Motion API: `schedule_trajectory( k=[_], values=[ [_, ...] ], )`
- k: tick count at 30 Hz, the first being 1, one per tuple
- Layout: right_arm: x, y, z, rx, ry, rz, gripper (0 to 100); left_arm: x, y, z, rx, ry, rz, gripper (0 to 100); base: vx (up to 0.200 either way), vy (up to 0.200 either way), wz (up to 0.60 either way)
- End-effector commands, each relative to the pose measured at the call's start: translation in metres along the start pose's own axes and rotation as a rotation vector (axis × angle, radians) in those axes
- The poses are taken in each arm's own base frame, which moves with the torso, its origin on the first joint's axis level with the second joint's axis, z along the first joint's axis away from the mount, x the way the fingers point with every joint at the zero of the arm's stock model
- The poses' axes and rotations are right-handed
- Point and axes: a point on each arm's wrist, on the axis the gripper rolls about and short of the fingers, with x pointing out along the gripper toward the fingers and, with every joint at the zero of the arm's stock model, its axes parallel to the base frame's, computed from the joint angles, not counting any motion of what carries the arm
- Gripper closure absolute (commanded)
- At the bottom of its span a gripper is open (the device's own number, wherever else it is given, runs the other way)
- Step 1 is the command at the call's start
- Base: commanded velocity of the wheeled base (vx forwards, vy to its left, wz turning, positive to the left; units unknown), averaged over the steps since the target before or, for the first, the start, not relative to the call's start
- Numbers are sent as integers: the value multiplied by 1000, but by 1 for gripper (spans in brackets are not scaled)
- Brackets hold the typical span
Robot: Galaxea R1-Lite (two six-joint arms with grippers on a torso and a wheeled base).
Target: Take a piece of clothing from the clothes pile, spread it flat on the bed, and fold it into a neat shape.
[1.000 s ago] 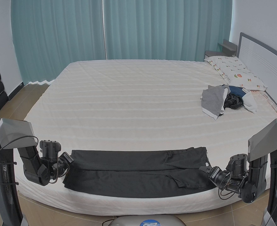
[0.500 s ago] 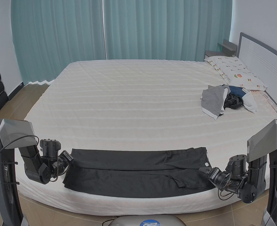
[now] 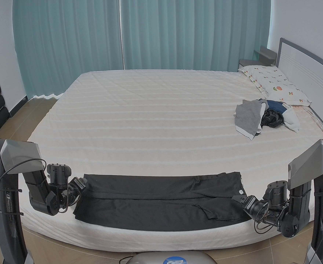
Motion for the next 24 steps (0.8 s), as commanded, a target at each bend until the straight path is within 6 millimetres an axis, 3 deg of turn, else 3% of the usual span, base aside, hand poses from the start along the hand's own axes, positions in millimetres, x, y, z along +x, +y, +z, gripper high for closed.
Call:
schedule_trajectory(
  k=[1, 4, 8, 16, 19, 24],
  values=[
    [0, 1, 1, 0, -6, 9, 0, 0, 4, 4, -10, -8, 9, 0, 0, 0, 0],
    [0, 1, 1, 0, -6, 9, 0, -2, 7, 12, -36, -27, 12, 0, 0, 0, 0],
    [0, 1, 1, 5, -7, 11, 0, -14, 10, 42, -117, -78, -34, 0, 0, 0, 0],
    [3, 0, 0, 13, 19, 24, 0, -8, -3, 50, -137, -1, -162, 0, 0, 0, 0],
    [5, -2, 4, 26, 13, 28, 0, 5, -18, 55, -90, 28, -204, 0, 0, 0, 0],
    [3, -3, 7, 36, 43, 53, 0, 33, -22, 48, 3, 91, -173, 0, 0, 0, 0]
  ],
)
